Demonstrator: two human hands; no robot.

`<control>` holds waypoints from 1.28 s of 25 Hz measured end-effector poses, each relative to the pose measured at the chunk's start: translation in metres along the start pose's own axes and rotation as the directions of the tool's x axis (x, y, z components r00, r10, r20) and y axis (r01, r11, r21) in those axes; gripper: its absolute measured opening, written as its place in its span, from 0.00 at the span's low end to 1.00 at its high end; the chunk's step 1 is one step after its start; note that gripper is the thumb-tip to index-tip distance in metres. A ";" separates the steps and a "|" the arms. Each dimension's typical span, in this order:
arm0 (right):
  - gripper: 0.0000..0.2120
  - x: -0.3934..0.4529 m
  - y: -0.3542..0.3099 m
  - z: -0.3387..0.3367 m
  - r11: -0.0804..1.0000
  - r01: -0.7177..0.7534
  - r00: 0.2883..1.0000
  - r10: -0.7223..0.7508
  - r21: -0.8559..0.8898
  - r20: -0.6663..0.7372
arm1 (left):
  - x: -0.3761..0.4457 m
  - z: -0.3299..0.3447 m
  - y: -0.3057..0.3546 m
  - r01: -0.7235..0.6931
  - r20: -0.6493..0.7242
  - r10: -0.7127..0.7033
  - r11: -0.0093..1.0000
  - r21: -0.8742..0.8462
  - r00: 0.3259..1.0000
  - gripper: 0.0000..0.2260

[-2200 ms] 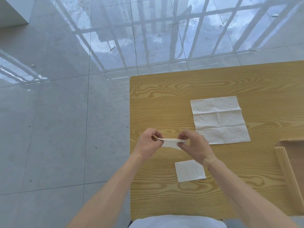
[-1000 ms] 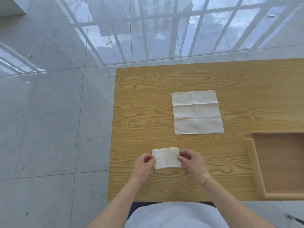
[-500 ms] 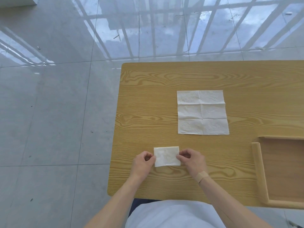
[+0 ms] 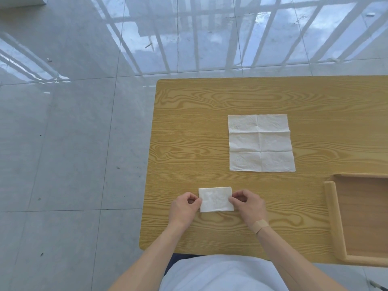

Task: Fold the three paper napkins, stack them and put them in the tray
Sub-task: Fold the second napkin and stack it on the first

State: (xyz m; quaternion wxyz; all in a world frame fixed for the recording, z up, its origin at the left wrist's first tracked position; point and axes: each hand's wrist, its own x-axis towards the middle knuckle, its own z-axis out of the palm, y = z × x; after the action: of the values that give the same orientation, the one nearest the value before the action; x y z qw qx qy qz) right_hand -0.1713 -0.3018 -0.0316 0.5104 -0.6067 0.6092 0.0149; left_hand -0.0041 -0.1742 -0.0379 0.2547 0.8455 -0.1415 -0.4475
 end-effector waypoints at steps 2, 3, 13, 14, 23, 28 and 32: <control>0.02 -0.001 -0.001 0.000 1.000 0.002 1.000 -0.002 -0.018 -0.005 | 0.000 0.000 0.000 -0.006 0.000 0.006 1.000 0.008 1.000 0.06; 0.02 -0.001 -0.002 0.001 1.000 0.003 1.000 -0.003 -0.028 -0.008 | 0.000 -0.001 0.000 -0.007 -0.001 0.007 1.000 0.014 1.000 0.06; 0.05 -0.002 -0.009 0.004 0.994 -0.010 0.999 0.005 -0.106 -0.049 | -0.001 -0.001 0.005 -0.001 -0.036 0.006 0.993 0.120 0.999 0.07; 0.05 -0.002 -0.009 0.004 0.993 -0.010 0.999 0.004 -0.121 -0.051 | -0.002 -0.001 0.006 0.000 -0.041 0.006 0.990 0.138 0.999 0.07; 0.07 -0.002 -0.007 0.003 0.983 -0.049 0.996 0.036 -0.177 -0.079 | 0.000 -0.003 0.015 0.030 -0.049 -0.019 0.969 0.245 0.999 0.10; 0.08 -0.007 -0.005 0.004 0.981 -0.082 0.992 0.063 -0.177 -0.110 | 0.001 -0.006 0.018 -0.007 -0.036 0.018 0.960 0.279 0.999 0.11; 0.09 -0.003 -0.005 0.001 0.977 -0.082 0.995 0.068 -0.197 -0.073 | 0.003 -0.010 0.021 -0.032 -0.013 0.038 0.954 0.298 0.999 0.10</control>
State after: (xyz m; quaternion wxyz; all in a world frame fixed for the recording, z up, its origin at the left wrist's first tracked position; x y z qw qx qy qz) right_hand -0.1676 -0.3006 -0.0267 0.4256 -0.6317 0.6435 0.0754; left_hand 0.0058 -0.1905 -0.0237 0.1338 0.8757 -0.2198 -0.4085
